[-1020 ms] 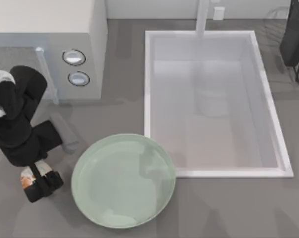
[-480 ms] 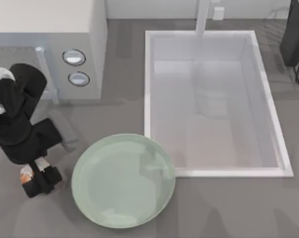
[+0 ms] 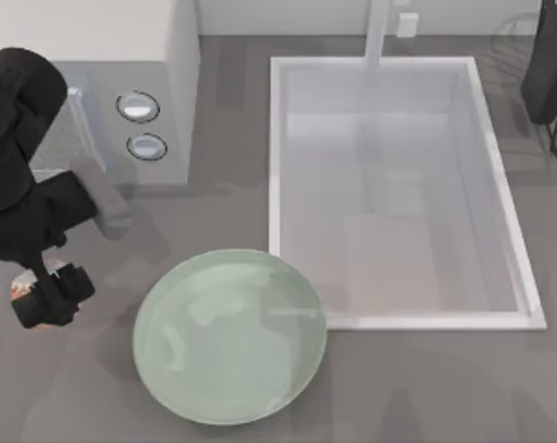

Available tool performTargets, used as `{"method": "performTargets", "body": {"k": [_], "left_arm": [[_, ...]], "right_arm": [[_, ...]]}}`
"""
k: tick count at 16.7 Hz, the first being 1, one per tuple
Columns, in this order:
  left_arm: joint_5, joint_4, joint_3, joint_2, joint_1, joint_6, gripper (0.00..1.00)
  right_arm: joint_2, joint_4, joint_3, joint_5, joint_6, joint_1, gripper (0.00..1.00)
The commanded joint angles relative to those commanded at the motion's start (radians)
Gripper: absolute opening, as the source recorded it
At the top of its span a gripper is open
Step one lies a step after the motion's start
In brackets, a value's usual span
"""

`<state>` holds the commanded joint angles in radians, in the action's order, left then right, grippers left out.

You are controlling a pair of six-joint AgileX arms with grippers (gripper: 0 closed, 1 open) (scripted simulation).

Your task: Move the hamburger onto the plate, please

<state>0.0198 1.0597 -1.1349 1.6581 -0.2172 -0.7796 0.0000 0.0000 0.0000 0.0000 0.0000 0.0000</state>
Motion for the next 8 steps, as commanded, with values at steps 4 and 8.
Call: {"method": "performTargets", "body": {"k": [4, 8], "left_arm": [[-0.002, 0.049, -0.043, -0.037, 0.0, 0.004, 0.0], [-0.002, 0.047, -0.044, -0.03, -0.002, -0.009, 0.0]], "right_arm": [[0.0, 0.0, 0.0, 0.0, 0.0, 0.0, 1.0], [0.0, 0.0, 0.0, 0.0, 0.0, 0.0, 1.0]]}}
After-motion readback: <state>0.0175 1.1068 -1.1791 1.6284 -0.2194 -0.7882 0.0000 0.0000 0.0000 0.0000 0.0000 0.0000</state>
